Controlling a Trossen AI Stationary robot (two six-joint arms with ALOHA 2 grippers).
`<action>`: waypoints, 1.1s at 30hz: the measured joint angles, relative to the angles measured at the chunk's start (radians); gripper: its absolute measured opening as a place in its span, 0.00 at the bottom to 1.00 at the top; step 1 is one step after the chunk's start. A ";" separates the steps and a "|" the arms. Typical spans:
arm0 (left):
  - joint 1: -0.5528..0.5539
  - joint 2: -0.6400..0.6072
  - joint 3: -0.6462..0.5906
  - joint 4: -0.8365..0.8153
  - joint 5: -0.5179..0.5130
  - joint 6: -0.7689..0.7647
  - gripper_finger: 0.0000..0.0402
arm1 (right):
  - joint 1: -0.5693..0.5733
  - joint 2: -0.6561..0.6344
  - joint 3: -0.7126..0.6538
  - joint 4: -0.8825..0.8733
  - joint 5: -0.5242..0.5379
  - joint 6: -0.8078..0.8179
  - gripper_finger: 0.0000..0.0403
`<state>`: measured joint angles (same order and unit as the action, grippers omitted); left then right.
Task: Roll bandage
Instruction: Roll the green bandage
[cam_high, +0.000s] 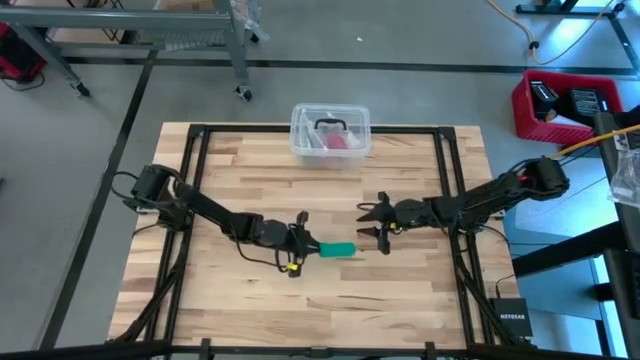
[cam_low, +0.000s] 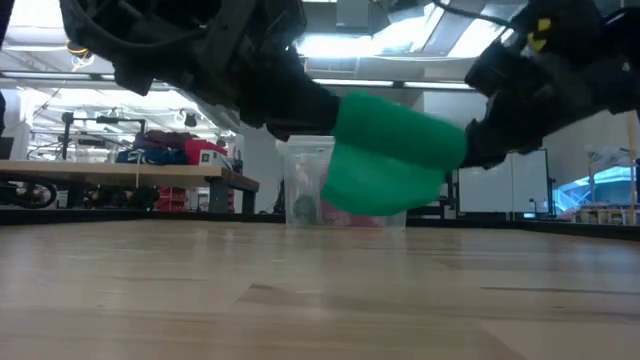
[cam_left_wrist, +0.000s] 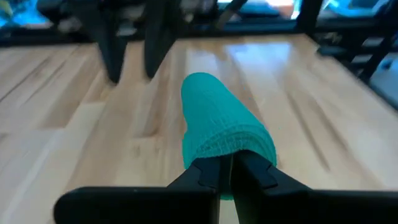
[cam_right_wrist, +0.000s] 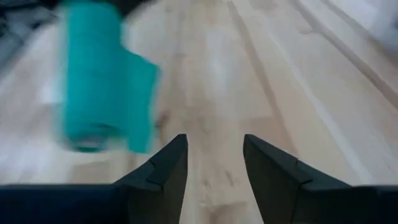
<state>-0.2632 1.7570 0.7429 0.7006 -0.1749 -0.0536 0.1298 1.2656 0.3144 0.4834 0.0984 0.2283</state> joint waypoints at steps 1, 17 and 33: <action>-0.006 0.010 0.000 0.027 0.000 -0.001 0.03 | 0.006 0.016 -0.003 0.007 0.030 0.000 0.40; 0.009 0.104 0.001 0.162 -0.107 -0.012 0.03 | 0.119 0.367 0.083 0.221 0.085 0.003 0.40; 0.014 0.197 -0.001 0.223 -0.165 0.029 0.03 | 0.121 0.450 0.097 0.221 -0.033 0.229 0.40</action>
<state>-0.2496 1.9544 0.7418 0.9240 -0.3403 -0.0246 0.2512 1.7161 0.4114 0.7046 0.0654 0.4570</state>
